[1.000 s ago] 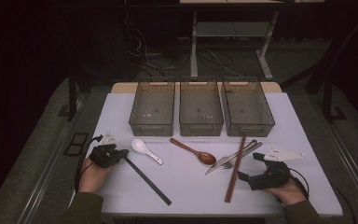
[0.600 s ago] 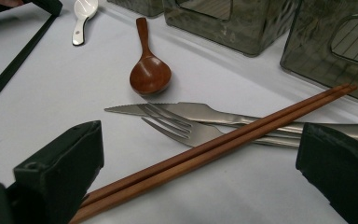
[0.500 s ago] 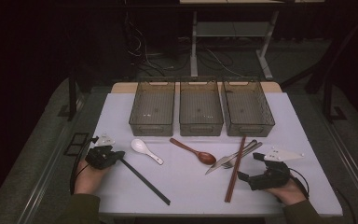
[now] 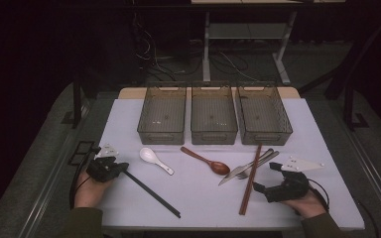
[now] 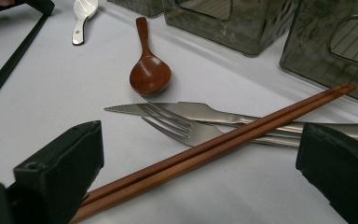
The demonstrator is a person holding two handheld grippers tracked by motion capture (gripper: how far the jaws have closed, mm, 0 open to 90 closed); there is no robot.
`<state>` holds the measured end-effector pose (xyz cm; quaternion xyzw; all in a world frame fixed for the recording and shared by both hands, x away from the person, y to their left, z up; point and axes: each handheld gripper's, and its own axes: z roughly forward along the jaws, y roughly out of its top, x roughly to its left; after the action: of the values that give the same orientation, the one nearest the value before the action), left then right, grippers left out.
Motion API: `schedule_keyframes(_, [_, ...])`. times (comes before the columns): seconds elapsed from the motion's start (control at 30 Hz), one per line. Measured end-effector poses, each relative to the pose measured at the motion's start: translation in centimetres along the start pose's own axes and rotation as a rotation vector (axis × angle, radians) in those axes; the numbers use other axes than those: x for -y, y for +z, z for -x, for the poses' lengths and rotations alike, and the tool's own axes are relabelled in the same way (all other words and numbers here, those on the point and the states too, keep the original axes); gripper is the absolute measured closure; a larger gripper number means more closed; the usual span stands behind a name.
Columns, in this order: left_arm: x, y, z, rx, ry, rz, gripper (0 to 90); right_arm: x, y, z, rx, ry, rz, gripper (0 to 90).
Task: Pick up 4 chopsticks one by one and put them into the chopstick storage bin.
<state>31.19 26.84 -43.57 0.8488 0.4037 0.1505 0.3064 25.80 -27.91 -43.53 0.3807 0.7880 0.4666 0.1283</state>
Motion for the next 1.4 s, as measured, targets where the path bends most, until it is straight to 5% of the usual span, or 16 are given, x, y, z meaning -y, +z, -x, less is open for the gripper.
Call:
schedule_keyframes(0.23, [0.0, -0.2, 0.3, 0.007, 0.014, 0.001, 87.8, 0.0, -0.1, 0.0, -0.002, 0.002, 0.0, 0.7])
schedule_keyframes(0.3, [-0.2, -0.1, 0.8, 0.027, 0.022, 0.016, 81.0, 0.0, -0.2, 0.0, -0.002, 0.003, 0.001, 0.7])
schedule_keyframes(0.9, [-2.7, 0.7, 7.2, 0.319, 0.166, 0.094, 64.7, 0.0, -0.1, 0.0, -0.003, -0.004, 0.001, 0.7])
schedule_keyframes(1.17, [-3.2, 1.1, 9.8, 0.427, 0.215, 0.103, 66.0, 0.0, 0.0, -0.1, -0.001, -0.004, -0.002, 0.7])
schedule_keyframes(1.4, [-2.9, 1.0, 12.0, 0.528, 0.267, 0.077, 84.2, 0.1, 0.0, 0.0, 0.004, -0.003, -0.005, 0.7])
